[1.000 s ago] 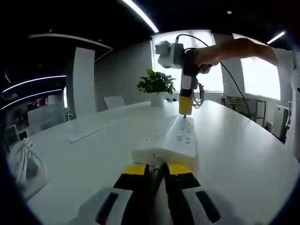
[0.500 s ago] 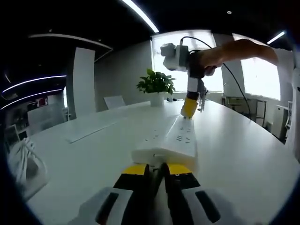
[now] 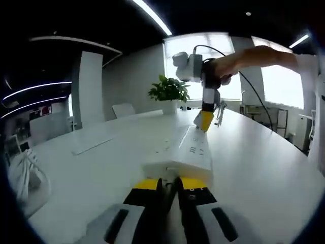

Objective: Straighten the power strip on the desk, plug the charger into it

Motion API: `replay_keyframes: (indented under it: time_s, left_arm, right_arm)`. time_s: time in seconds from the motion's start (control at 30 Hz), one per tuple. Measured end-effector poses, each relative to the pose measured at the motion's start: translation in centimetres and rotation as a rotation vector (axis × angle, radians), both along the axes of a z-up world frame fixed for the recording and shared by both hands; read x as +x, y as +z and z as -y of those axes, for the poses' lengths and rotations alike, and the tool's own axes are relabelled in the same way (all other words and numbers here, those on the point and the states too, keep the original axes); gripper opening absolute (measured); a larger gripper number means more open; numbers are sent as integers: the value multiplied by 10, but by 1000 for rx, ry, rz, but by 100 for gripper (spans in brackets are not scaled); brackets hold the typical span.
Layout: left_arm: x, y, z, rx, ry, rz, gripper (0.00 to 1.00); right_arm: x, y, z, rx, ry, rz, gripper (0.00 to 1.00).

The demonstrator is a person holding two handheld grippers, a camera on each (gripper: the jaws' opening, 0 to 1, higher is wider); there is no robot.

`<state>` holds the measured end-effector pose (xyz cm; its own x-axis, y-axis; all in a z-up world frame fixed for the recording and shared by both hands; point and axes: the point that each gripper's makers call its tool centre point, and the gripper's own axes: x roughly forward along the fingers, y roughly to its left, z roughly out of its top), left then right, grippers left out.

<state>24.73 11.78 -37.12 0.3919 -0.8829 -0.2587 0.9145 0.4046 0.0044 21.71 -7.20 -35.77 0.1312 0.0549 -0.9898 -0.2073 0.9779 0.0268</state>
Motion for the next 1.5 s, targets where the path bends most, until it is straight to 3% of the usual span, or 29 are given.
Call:
replay_keyframes:
  time_s: [0.2, 0.47, 0.6, 0.9, 1.13, 1.43, 1.5]
  left_arm:
    - [0, 0, 0, -1, -3, 0, 16]
    - [0, 0, 1, 0, -2, 2, 16]
    - [0, 0, 1, 0, -2, 3, 16]
    - [0, 1, 1, 1, -2, 7, 16]
    - [-1, 1, 1, 3, 1, 9, 16]
    - [-2, 1, 1, 5, 3, 13, 15]
    - [-2, 1, 1, 5, 5, 13, 15]
  right_arm:
    - [-6, 15, 0, 40, 18, -11, 27]
    - [4, 27, -2, 36, 34, 46, 25]
    - [6, 22, -2, 46, 15, 7, 24]
    - [11, 23, -3, 46, 5, 2, 22]
    - [13, 22, -5, -41, 2, 21, 22]
    - [18, 19, 0, -93, 6, 36, 22]
    - [18, 17, 1, -49, -25, 7, 23]
